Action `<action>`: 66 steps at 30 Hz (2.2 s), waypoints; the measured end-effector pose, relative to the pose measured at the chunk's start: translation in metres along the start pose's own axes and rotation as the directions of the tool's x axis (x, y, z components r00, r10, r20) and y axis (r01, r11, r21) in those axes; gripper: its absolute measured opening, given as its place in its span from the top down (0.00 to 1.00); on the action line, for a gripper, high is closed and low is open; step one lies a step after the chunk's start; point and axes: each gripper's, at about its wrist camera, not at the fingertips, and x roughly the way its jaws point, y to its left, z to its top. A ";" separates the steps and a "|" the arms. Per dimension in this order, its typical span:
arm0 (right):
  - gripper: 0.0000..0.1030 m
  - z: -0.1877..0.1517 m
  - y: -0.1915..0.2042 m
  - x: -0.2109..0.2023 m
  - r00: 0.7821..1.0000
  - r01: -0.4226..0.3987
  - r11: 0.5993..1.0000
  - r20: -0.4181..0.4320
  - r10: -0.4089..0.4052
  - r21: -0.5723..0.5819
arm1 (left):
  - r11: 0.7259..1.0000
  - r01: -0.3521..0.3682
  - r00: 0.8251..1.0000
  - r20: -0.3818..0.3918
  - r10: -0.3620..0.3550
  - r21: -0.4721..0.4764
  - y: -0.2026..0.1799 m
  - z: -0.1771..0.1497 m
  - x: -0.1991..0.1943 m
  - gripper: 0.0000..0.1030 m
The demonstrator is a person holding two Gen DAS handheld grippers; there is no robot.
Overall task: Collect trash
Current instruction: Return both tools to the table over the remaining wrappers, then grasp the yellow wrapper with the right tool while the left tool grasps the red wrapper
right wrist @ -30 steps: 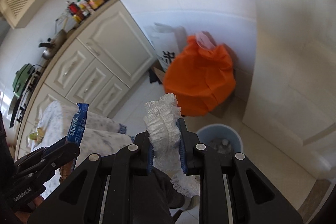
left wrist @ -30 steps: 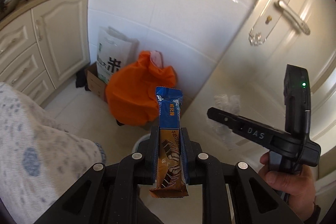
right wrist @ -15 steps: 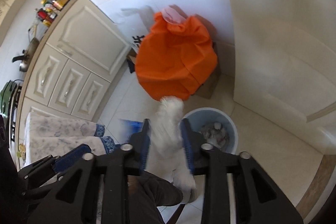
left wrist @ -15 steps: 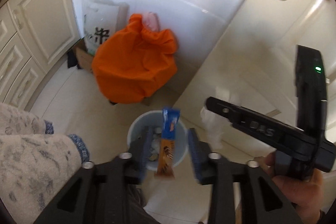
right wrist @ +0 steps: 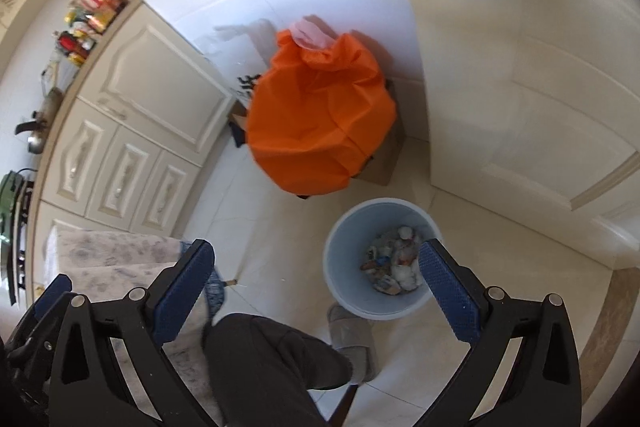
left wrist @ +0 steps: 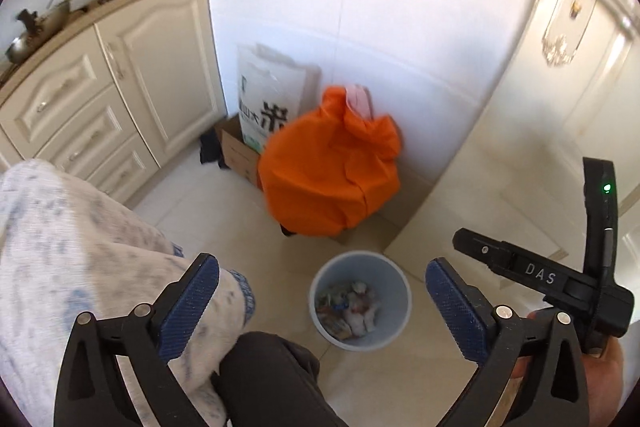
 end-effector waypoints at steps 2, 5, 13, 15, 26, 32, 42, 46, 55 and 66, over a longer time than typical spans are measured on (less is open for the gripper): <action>0.00 -0.001 0.013 -0.010 1.000 -0.013 1.000 0.011 0.013 -0.028 | 1.000 -0.005 0.999 0.035 0.005 -0.011 0.007 -0.007 -0.016 0.01; 0.00 -0.002 0.035 -0.026 0.999 -0.039 0.997 0.034 0.042 -0.069 | 0.999 0.002 0.997 0.077 0.000 -0.035 0.017 -0.015 -0.041 0.01; 0.00 -0.012 0.106 -0.064 0.990 -0.099 0.973 0.082 0.119 -0.211 | 0.992 -0.003 0.979 0.202 0.028 -0.125 0.078 -0.053 -0.134 0.01; 0.00 -0.016 0.129 -0.074 0.985 -0.116 0.960 0.093 0.144 -0.256 | 0.988 -0.014 0.972 0.228 0.049 -0.151 0.094 -0.064 -0.158 0.01; 0.00 -0.048 0.237 -0.111 0.958 -0.182 0.866 0.116 0.263 -0.465 | 0.950 -0.103 0.932 0.304 0.196 -0.296 0.163 -0.120 -0.258 0.01; 0.00 -0.076 0.289 -0.119 0.941 -0.229 0.788 0.078 0.330 -0.571 | 0.912 -0.109 0.916 0.316 0.246 -0.394 0.206 -0.143 -0.306 0.01; 0.00 -0.135 0.372 -0.124 0.913 -0.293 0.629 -0.016 0.407 -0.720 | 0.840 -0.229 0.843 0.332 0.424 -0.492 0.265 -0.198 -0.389 0.01; 0.00 -0.155 0.396 -0.122 0.907 -0.305 0.576 -0.047 0.419 -0.759 | 0.803 -0.286 0.808 0.319 0.495 -0.522 0.275 -0.227 -0.407 0.01; 0.00 -0.195 0.434 -0.099 0.912 -0.321 0.505 -0.118 0.392 -0.801 | 0.742 -0.310 0.808 0.247 0.535 -0.594 0.300 -0.269 -0.399 0.01; 0.00 -0.213 0.479 -0.006 0.952 -0.273 0.470 -0.165 0.257 -0.839 | 0.709 -0.312 0.857 0.133 0.497 -0.633 0.363 -0.255 -0.334 0.01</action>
